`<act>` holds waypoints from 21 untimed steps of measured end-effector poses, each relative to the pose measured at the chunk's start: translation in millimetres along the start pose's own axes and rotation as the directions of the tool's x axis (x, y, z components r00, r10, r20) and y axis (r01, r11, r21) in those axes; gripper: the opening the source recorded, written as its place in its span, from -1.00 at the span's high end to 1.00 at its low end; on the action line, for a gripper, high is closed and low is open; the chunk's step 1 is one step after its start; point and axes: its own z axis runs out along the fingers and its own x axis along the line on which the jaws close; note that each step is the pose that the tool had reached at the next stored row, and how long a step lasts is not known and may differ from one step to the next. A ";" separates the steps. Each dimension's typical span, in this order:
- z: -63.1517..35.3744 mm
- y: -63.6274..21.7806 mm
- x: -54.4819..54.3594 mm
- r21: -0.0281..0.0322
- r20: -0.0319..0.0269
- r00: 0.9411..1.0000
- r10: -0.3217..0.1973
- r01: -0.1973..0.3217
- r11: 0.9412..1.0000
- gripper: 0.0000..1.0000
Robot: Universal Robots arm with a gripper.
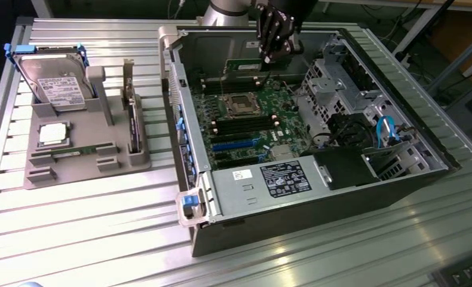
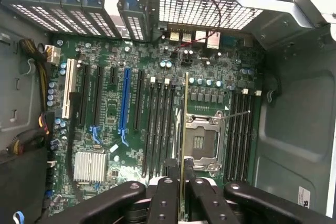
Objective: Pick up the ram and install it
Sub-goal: 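Insert the ram into the slot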
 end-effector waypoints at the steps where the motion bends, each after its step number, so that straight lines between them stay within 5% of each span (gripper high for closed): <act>1: 0.0 0.0 0.0 0.000 0.000 1.000 0.000 0.000 1.000 0.72; 5: 1.5 -0.1 0.0 0.002 0.000 1.000 0.000 0.000 1.000 0.72; 9: 10.4 -0.6 0.3 0.020 -0.002 1.000 0.000 0.000 1.000 0.72; 11: 12.5 -0.8 0.4 0.024 -0.002 1.000 -0.001 0.001 1.000 0.72; 16: 13.3 -0.8 0.4 0.024 -0.002 1.000 0.002 -0.002 1.000 0.72; 17: 13.3 -0.8 0.4 0.027 0.002 0.998 0.068 -0.068 0.997 0.72; 21: 15.8 -1.0 0.5 0.027 0.002 0.998 0.068 -0.068 0.997 0.72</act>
